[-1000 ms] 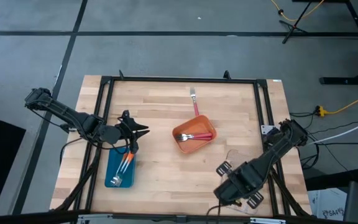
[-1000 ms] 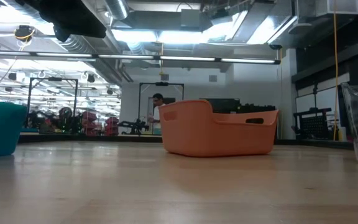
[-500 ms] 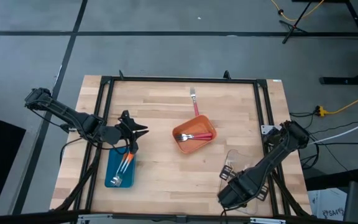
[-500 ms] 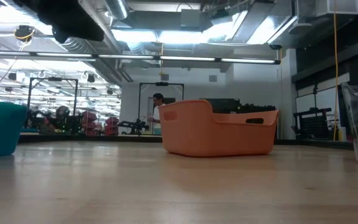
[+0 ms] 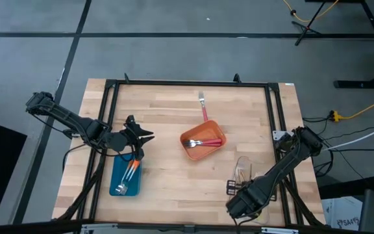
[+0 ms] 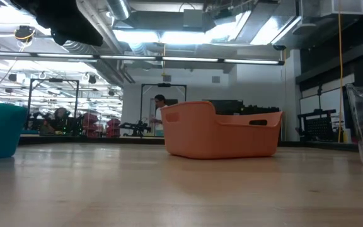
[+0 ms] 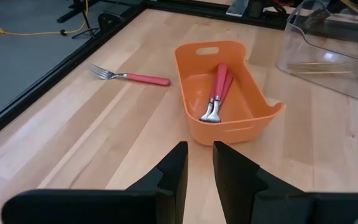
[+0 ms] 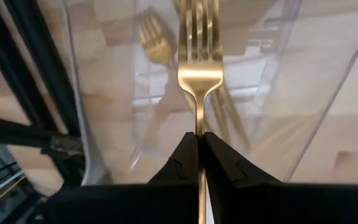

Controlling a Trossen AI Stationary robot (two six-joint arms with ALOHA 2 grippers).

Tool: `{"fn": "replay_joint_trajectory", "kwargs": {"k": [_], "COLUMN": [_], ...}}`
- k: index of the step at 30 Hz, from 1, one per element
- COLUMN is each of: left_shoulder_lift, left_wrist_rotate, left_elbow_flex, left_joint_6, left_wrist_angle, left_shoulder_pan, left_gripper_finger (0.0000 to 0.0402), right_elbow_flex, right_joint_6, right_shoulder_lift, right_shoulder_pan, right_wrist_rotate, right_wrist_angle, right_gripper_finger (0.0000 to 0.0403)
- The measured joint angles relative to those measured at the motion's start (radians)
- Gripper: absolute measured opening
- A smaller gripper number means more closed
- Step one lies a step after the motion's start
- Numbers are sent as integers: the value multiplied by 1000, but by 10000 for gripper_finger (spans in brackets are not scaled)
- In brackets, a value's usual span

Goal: Sort silverware by color (type)
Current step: Put the gold fork into the transparent bin

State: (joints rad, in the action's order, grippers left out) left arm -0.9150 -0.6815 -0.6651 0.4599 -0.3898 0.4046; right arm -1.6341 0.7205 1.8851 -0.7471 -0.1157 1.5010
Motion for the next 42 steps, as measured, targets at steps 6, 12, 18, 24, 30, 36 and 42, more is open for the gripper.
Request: {"fn": "replay_joint_trajectory", "kwargs": {"k": [6, 12, 18, 24, 30, 36, 42], "left_shoulder_lift": [0, 0, 0, 0, 0, 0, 0], "left_wrist_rotate": [0, 0, 0, 0, -1, -1, -1], "left_elbow_flex": [0, 0, 0, 0, 0, 0, 0], "left_joint_6": [0, 0, 0, 0, 0, 0, 1], "left_wrist_angle": [-32, -40, -46, -46, -45, -45, -44], "left_shoulder_pan": [0, 0, 0, 0, 0, 0, 0], "left_gripper_finger": [70, 70, 70, 70, 70, 70, 70], "right_elbow_flex": [0, 11, 77, 132, 186, 245, 295], "right_joint_6": [22, 22, 29, 77, 77, 77, 76], "right_shoulder_lift": [0, 0, 0, 0, 0, 0, 0], "right_shoulder_pan": [0, 1, 1, 1, 1, 1, 1], "right_wrist_rotate": [-50, -61, -53, -41, -42, -42, -42], "right_wrist_angle": [-78, -125, -152, -195, -304, -372, -401], "right_gripper_finger": [1, 1, 1, 1, 1, 1, 1]}}
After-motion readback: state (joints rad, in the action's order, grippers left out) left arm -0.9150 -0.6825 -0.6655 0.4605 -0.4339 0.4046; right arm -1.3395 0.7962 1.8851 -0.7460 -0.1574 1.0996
